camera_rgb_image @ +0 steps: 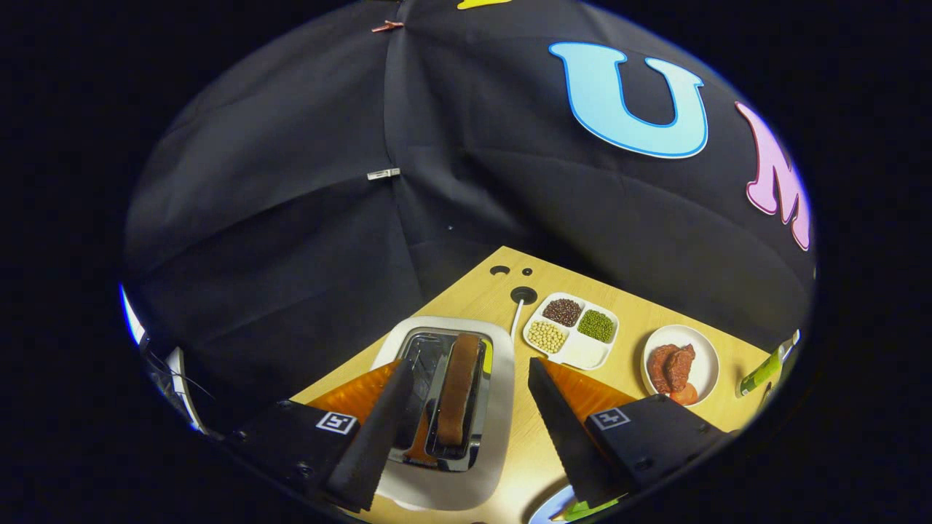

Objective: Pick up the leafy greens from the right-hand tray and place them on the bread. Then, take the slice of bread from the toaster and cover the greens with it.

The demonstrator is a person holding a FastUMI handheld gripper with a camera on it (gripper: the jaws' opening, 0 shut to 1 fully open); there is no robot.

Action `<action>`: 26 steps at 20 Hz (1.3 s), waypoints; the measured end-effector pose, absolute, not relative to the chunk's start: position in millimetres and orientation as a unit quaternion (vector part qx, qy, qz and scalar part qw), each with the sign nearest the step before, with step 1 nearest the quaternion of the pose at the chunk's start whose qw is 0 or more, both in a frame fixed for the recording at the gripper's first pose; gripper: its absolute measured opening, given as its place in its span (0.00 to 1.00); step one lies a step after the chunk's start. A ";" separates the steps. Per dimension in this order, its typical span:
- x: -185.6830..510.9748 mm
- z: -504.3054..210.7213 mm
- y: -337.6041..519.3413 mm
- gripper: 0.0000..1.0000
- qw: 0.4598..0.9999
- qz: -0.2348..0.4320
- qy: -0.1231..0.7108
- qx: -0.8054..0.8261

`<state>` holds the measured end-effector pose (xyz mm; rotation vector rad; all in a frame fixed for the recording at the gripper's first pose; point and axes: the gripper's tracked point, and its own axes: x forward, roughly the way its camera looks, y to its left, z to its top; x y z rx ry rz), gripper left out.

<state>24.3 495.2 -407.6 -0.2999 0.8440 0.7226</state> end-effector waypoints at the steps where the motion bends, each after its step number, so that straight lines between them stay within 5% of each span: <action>1: 22.8 -412.6 497.7 0.99 0.837 0.340 0.403 -0.143; 3: 22.6 -419.7 499.5 0.99 0.838 0.333 0.406 -0.149; 13: 28.1 -430.4 493.1 0.23 0.842 0.299 0.418 -0.165; 26: 33.1 -386.8 496.4 0.17 0.841 0.306 0.429 -0.125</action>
